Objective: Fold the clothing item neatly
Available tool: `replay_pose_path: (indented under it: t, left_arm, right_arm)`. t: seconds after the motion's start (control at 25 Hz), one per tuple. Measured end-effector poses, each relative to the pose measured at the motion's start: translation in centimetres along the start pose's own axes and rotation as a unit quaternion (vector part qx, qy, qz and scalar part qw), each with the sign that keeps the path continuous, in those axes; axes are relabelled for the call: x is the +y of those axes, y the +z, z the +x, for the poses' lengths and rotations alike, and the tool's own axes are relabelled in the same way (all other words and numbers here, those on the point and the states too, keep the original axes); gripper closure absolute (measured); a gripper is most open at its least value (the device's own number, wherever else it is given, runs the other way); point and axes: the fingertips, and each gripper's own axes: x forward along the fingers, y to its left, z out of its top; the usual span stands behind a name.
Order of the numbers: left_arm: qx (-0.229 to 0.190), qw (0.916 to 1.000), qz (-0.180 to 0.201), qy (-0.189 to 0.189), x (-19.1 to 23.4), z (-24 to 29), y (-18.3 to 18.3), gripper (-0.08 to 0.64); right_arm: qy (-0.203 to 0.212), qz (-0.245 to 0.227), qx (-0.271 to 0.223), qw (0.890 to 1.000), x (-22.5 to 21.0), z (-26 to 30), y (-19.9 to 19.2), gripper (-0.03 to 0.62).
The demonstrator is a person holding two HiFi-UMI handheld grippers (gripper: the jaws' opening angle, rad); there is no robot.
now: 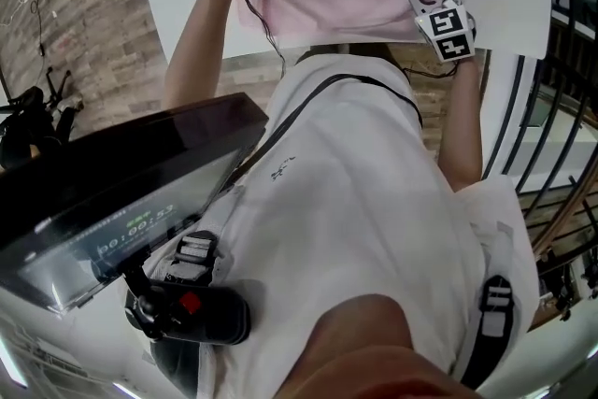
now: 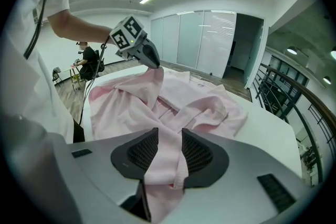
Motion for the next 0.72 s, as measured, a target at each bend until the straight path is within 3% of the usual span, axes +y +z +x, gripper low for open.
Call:
replay_pose_path:
  t: [0.2,0.32,0.52,0.72]
  left_arm:
    - [0.031,0.9994,0.006,-0.014,3.6,6.4,-3.8,0.526]
    - [0.040,0.9991,-0.013,-0.007,4.1,8.5,-4.6,0.526]
    - [-0.007,0.9912,-0.123,0.048,7.3,7.7,-4.2,0.401]
    - [-0.060,0.9731,-0.219,0.041,8.6,4.3,-2.3,0.400]
  right_arm:
    - [0.006,0.019,0.024,1.000,0.4,3.1,-1.1,0.449]
    - [0.003,0.028,0.027,0.999,0.0,2.8,-1.2,0.449]
    - [-0.019,0.046,0.033,0.998,-1.1,3.3,-1.2,0.449]
    - [-0.060,0.015,0.077,0.995,-3.1,3.6,-2.8,0.449]
